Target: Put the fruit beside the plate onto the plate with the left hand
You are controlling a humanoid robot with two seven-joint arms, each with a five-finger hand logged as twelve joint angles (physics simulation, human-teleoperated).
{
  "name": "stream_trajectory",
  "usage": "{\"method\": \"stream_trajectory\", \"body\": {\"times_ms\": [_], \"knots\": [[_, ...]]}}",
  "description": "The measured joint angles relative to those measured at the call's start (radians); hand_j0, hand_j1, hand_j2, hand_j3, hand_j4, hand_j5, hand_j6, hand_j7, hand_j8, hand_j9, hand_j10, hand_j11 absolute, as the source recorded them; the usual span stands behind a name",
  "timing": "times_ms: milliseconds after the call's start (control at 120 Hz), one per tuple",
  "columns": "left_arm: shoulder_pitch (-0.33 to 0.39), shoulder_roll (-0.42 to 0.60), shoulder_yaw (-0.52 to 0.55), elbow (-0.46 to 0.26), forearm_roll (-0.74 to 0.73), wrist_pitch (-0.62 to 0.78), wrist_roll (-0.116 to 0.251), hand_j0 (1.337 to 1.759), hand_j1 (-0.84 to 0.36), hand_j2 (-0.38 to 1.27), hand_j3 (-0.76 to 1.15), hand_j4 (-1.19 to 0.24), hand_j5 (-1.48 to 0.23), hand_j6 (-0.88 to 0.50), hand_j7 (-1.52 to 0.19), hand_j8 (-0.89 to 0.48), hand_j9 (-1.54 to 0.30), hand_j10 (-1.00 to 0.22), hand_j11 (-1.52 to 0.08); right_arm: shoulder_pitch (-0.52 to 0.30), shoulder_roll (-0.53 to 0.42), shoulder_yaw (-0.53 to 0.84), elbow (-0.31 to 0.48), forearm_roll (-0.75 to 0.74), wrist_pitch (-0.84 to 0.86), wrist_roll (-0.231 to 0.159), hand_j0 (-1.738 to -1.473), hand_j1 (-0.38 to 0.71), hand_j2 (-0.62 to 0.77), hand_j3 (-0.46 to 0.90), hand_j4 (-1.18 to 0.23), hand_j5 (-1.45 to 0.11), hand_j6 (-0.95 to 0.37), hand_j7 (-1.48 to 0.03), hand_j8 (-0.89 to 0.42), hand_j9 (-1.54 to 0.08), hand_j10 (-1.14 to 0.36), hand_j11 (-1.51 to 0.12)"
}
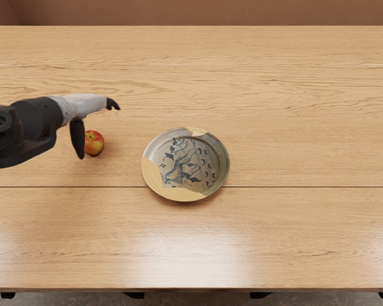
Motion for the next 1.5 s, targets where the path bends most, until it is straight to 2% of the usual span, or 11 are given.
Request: {"method": "stream_trajectory", "body": {"times_ms": [67,167,383,475,642,1500], "knots": [[0.001,-0.04,0.016,0.031,0.025,0.03,0.0,1.658,0.12,0.04,0.0,-0.2,-0.25,-0.2,-0.25,-0.2,-0.25,-0.2,-0.25,0.0,0.0,0.0,0.0,0.0,0.0,0.0,-1.658,-0.33,0.0,0.0,-0.01,-0.02,-0.01,-0.02,-0.01,-0.02,-0.01,-0.02],[0.039,-0.039,0.036,0.054,0.048,0.055,0.0,1.658,0.1,0.04,0.0,-0.21,-0.27,-0.21,-0.27,-0.21,-0.27,-0.21,-0.27,0.0,0.0,0.0,0.0,0.0,0.0,0.0,-1.658,-0.33,0.0,0.0,-0.01,-0.02,-0.01,-0.02,-0.01,-0.02,-0.01,-0.02],[0.04,-0.044,0.047,0.119,0.08,0.075,0.0,1.658,0.1,0.05,0.0,-0.22,-0.28,-0.22,-0.28,-0.22,-0.28,-0.22,-0.28,0.0,0.0,0.0,0.0,0.0,0.0,0.0,-1.658,-0.33,0.0,0.0,-0.01,-0.02,-0.01,-0.02,-0.01,-0.02,-0.01,-0.02],[0.043,-0.131,0.068,0.154,0.09,0.079,0.0,1.658,0.09,0.05,0.0,-0.22,-0.28,-0.22,-0.28,-0.22,-0.28,-0.22,-0.28,0.0,0.0,0.0,0.0,0.0,0.0,0.0,-1.658,-0.33,0.0,0.0,-0.01,-0.02,-0.01,-0.02,-0.01,-0.02,-0.01,-0.02],[0.057,-0.136,0.086,0.197,0.115,0.081,0.0,1.658,0.09,0.05,0.0,-0.22,-0.28,-0.22,-0.28,-0.22,-0.28,-0.22,-0.28,0.0,0.0,0.0,0.001,0.0,0.0,0.0,-1.658,-0.33,0.0,0.0,-0.01,-0.02,-0.01,-0.02,-0.01,-0.02,-0.01,-0.02],[0.103,-0.162,0.095,0.258,0.123,0.141,0.0,1.658,-0.04,0.07,0.0,-0.33,-0.42,-0.33,-0.42,-0.33,-0.42,-0.33,-0.42,0.0,0.0,0.0,0.002,0.0,0.0,0.0,-1.658,-0.33,0.0,0.0,-0.01,-0.02,-0.01,-0.02,-0.01,-0.02,-0.01,-0.02]]}}
